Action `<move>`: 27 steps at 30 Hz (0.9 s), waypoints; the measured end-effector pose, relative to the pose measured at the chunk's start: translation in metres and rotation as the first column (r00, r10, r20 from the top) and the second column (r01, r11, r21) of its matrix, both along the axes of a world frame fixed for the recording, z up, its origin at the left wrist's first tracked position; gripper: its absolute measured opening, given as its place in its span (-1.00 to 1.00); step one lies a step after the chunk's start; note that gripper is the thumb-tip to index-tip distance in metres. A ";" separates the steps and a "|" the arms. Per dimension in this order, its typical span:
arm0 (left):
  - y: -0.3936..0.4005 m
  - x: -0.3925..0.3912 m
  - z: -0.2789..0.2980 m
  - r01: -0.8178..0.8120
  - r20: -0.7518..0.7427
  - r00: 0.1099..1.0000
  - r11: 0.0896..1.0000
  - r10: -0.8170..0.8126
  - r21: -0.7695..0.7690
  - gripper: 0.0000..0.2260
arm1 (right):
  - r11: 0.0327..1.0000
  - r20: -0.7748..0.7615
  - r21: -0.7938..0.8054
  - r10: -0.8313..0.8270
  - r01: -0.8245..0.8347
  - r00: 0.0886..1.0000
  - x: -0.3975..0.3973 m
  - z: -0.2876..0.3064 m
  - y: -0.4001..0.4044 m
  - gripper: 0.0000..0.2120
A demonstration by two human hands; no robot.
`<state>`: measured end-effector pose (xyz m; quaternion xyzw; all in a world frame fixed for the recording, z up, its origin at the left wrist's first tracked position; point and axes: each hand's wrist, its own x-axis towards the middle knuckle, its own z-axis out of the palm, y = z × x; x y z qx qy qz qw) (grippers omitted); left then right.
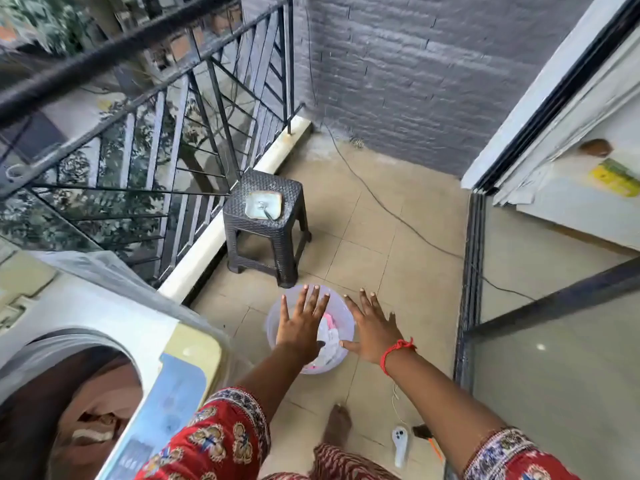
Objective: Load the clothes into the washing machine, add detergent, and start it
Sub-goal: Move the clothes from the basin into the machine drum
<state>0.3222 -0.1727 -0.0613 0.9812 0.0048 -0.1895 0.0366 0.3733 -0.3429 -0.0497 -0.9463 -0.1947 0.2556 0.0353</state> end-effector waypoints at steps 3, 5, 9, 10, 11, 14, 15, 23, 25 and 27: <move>-0.010 0.022 -0.018 -0.049 -0.064 0.997 0.999 0.050 0.015 -0.10 | 0.998 -0.043 -0.014 0.065 -0.066 0.997 0.024 -0.021 -0.011 -0.07; -0.014 0.037 -0.033 -0.102 -0.076 0.992 0.995 0.103 0.015 -0.08 | 0.992 -0.047 -0.020 0.121 -0.122 0.992 0.043 -0.037 -0.014 -0.04; -0.010 0.055 -0.068 -0.164 -0.062 0.984 0.986 0.165 0.027 0.04 | 0.976 -0.064 -0.013 0.215 -0.216 0.974 0.073 -0.070 -0.009 0.03; -0.008 0.059 -0.077 -0.160 -0.080 0.983 0.986 0.162 0.040 0.05 | 0.972 -0.070 -0.010 0.233 -0.234 0.970 0.078 -0.079 -0.006 0.04; -0.007 0.063 -0.085 -0.156 -0.105 0.981 0.987 0.160 0.046 0.05 | 0.970 -0.072 -0.001 0.244 -0.245 0.967 0.081 -0.088 -0.004 0.05; 0.001 0.078 -0.110 -0.171 -0.136 0.975 0.985 0.175 0.039 0.04 | 0.961 -0.089 0.040 0.277 -0.275 0.957 0.091 -0.119 0.005 0.08; 0.004 0.083 -0.120 -0.171 -0.144 0.974 0.984 0.175 0.037 0.04 | 0.959 -0.105 0.048 0.284 -0.281 0.953 0.094 -0.133 0.009 0.11; 0.024 0.107 -0.218 -0.149 -0.216 0.964 0.988 0.155 0.044 -0.01 | 0.959 -0.185 0.003 0.278 -0.282 0.943 0.112 -0.239 0.038 0.26; 0.027 0.113 -0.253 -0.133 -0.227 0.963 0.989 0.144 0.065 0.02 | 0.958 -0.185 -0.012 0.281 -0.288 0.942 0.122 -0.267 0.047 0.25; 0.030 0.117 -0.286 -0.132 -0.238 0.961 0.989 0.143 0.061 0.04 | 0.959 -0.182 -0.025 0.275 -0.284 0.944 0.128 -0.296 0.053 0.25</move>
